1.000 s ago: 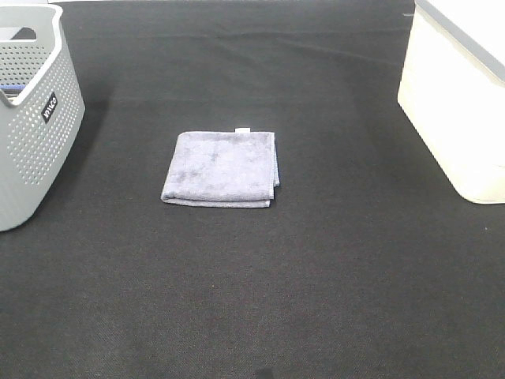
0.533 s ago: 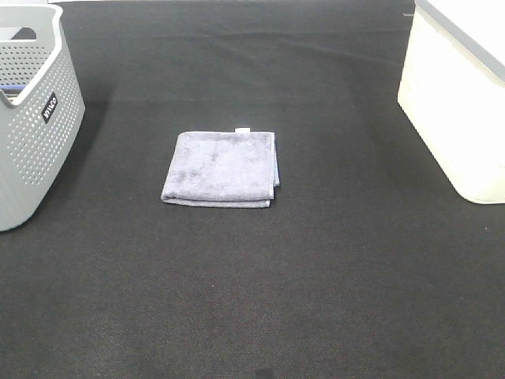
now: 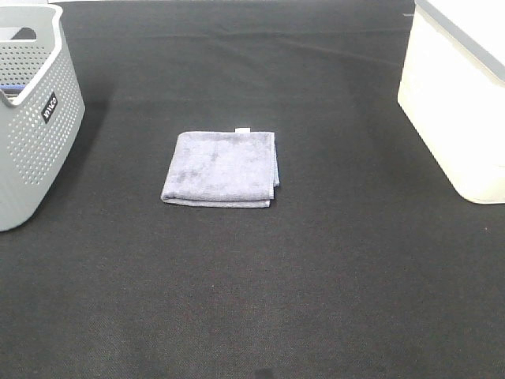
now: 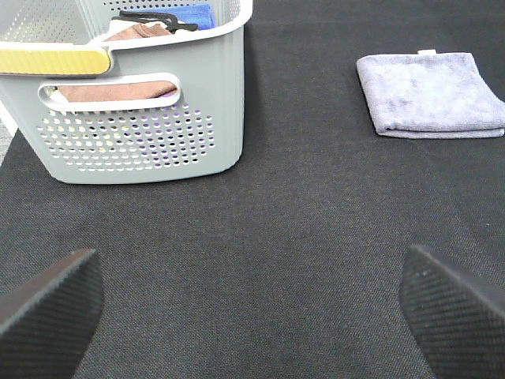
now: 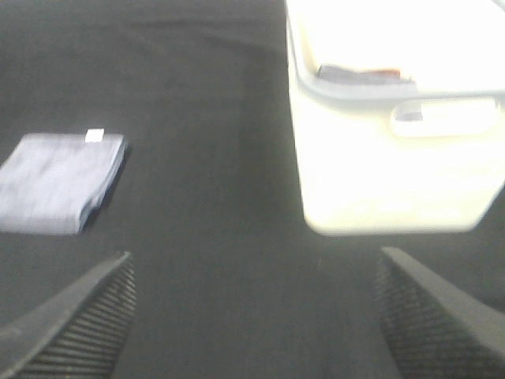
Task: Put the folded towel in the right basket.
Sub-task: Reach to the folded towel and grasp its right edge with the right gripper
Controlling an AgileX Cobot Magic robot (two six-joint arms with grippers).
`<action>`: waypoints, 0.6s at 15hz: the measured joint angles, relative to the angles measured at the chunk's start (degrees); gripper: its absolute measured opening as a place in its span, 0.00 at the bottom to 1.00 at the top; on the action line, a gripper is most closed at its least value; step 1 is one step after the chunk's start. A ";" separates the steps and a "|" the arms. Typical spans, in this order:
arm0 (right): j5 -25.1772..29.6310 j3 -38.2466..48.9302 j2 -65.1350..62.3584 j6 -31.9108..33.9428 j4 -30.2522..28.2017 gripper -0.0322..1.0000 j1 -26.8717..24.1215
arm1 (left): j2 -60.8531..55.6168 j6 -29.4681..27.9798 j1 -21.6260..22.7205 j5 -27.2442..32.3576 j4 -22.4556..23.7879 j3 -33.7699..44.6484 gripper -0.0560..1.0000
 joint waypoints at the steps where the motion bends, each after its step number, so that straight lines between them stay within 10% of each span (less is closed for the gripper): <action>1: -3.78 -1.38 5.16 0.00 0.00 0.79 0.00 | 0.00 0.00 0.00 0.00 0.00 0.00 0.97; 5: -12.09 -10.49 26.07 -0.57 3.50 0.78 0.00 | 0.00 0.00 0.00 0.00 0.00 0.00 0.97; 9: -8.82 -28.19 53.11 -9.34 11.34 0.78 0.00 | 0.00 0.00 0.00 0.00 0.00 0.00 0.97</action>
